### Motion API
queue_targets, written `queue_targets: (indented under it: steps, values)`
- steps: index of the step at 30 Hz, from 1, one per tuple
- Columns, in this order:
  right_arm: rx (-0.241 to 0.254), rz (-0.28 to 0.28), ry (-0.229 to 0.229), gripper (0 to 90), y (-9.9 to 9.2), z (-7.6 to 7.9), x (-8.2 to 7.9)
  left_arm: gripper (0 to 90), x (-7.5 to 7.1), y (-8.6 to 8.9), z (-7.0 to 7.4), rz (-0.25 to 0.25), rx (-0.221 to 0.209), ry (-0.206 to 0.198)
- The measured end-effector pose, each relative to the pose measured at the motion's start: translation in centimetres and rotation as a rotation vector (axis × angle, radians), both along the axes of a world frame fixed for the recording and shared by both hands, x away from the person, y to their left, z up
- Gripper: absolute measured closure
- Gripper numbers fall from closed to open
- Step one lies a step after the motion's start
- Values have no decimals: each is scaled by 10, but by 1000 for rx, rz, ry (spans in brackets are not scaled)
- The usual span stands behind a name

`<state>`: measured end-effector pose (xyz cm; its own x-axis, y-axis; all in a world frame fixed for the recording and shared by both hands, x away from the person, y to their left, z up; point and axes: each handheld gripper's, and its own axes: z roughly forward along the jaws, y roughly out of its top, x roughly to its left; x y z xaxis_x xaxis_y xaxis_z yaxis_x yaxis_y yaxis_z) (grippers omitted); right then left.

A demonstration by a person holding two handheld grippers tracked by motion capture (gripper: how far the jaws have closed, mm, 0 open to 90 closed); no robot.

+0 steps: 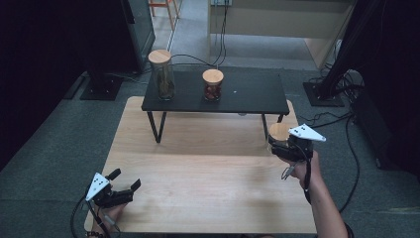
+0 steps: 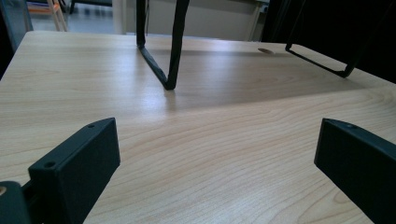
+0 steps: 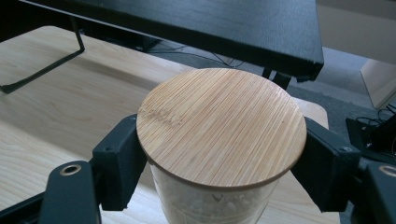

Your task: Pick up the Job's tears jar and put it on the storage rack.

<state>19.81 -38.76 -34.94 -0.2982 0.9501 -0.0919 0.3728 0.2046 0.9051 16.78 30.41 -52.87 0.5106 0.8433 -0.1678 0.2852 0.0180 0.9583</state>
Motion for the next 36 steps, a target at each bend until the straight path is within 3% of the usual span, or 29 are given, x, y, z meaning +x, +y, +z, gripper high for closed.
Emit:
queue_targets:
  steps: [16, 36]
  values:
    - [0, 6, -11, 250, 2, 24, 8, 2, 3, 3, 1, -19, -4, 10]
    - [-1, 4, -22, 250, 11, 41, 25, 2, 4, 2, 1, -26, 4, 8]
